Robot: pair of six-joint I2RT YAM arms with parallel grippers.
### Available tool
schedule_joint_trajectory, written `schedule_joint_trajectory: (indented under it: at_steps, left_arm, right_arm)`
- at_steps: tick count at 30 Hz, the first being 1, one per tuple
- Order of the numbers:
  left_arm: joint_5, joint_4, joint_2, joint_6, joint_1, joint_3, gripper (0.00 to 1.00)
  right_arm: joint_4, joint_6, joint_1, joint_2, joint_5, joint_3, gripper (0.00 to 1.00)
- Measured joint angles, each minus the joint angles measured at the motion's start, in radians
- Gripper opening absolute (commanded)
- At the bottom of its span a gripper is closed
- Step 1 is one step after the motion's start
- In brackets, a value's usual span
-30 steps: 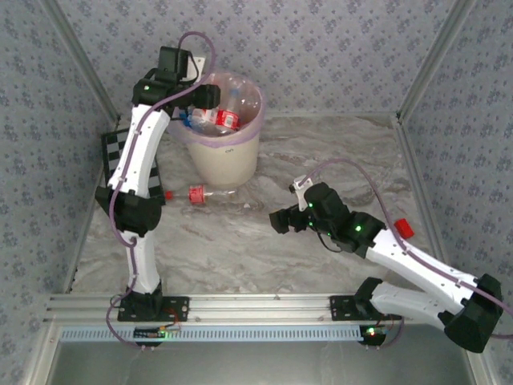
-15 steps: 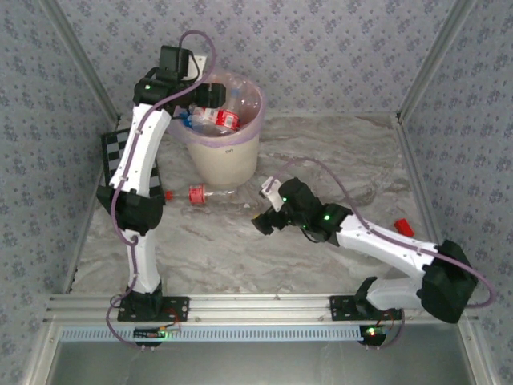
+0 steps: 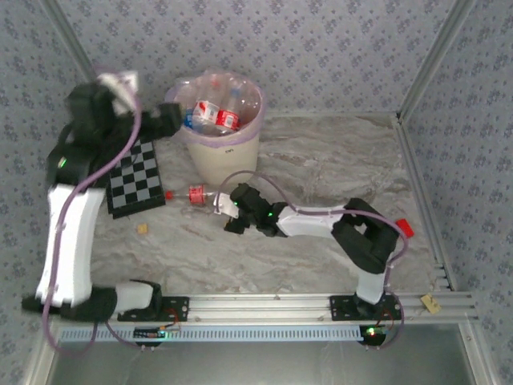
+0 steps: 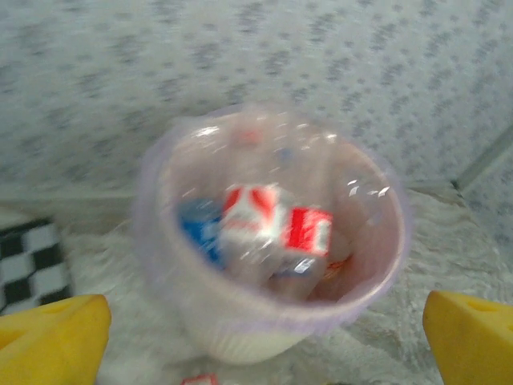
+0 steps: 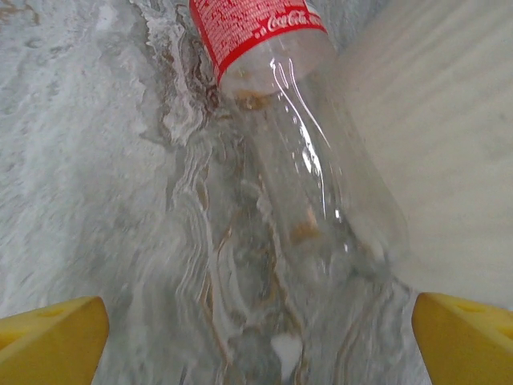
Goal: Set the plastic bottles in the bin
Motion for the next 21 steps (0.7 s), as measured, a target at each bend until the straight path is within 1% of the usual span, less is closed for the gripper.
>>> schedule_joint_trajectory:
  at_steps: [2,3,5,7,13,16,19,21]
  left_arm:
    - [-0.018,-0.013,-0.117,-0.032,0.063,-0.089,1.00]
    - [-0.019,-0.027,-0.170,-0.045,0.080,-0.117,1.00]
    - [-0.016,-0.039,-0.244,-0.069,0.087,-0.160,1.00]
    - [-0.010,-0.043,-0.285,-0.088,0.087,-0.211,1.00]
    - [-0.002,-0.038,-0.304,-0.144,0.088,-0.405,1.00]
    - [0.014,-0.020,-0.293,-0.173,0.088,-0.477,1.00]
    - [0.026,-0.006,-0.292,-0.192,0.088,-0.513,1.00]
    - [0.032,0.006,-0.296,-0.200,0.089,-0.523,1.00]
  right_arm:
    - [0.025,-0.031,0.000,0.048,0.018,0.032,0.98]
    - [0.032,-0.042,-0.002,0.069,0.026,0.047,0.98]
    - [0.038,-0.058,-0.006,0.112,0.035,0.088,0.98]
    - [0.050,-0.070,-0.010,0.153,0.045,0.127,0.97]
    - [0.072,-0.103,-0.021,0.258,0.077,0.228,0.94]
    - [0.073,-0.106,-0.024,0.286,0.082,0.248,0.87]
    - [0.071,-0.112,-0.027,0.298,0.088,0.264,0.81]
    - [0.071,-0.119,-0.027,0.301,0.095,0.266,0.74]
